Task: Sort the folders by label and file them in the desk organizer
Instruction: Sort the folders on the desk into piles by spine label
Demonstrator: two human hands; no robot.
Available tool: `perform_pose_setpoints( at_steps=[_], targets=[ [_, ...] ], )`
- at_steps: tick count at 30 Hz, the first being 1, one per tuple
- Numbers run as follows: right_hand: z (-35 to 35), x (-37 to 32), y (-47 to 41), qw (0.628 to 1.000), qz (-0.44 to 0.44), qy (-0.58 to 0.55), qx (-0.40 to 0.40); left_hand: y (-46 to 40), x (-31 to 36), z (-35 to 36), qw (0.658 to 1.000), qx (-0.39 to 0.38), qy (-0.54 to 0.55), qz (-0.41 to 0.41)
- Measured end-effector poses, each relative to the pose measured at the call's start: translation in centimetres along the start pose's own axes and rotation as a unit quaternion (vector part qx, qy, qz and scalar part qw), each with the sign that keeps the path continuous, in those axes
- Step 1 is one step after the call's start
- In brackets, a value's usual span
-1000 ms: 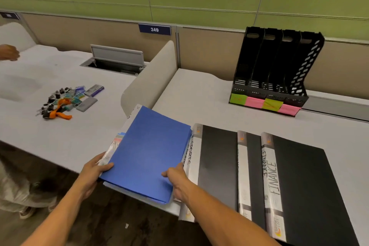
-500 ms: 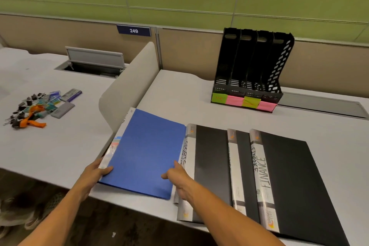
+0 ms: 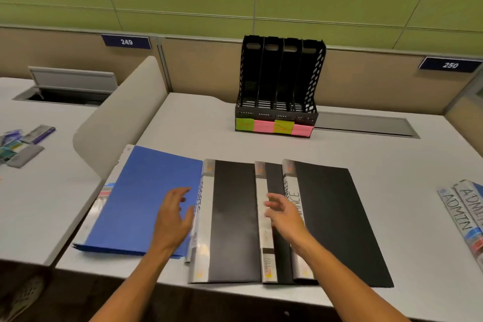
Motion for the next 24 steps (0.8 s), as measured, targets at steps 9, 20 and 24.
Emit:
perform_pose_setpoints(
  at_steps=[9,20,24],
  targets=[
    [-18.6,10.4,1.8,0.884,0.24,0.343,0.208,2.3,5.3,14.8,0.964,-0.225,-0.01,-0.14],
    [-19.2,11.2,2.0,0.877,0.261,0.364,0.173,3.6,7.9,19.3,0.95,-0.2,0.007,-0.237],
    [-19.8,10.5,1.9,0.886,0.281,0.338,0.147,3.2,7.7,19.5,0.938,-0.17,0.078,-0.291]
  ],
)
Point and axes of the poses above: each hand's wrist, its own y-axis away from the middle knuckle, its own z-axis out of the palm, x = y × z, the point moved 2 cm from there along -y, towards the middle knuckle, and after that the axes turned 3 degrees about -z, right-handed, at the moved point
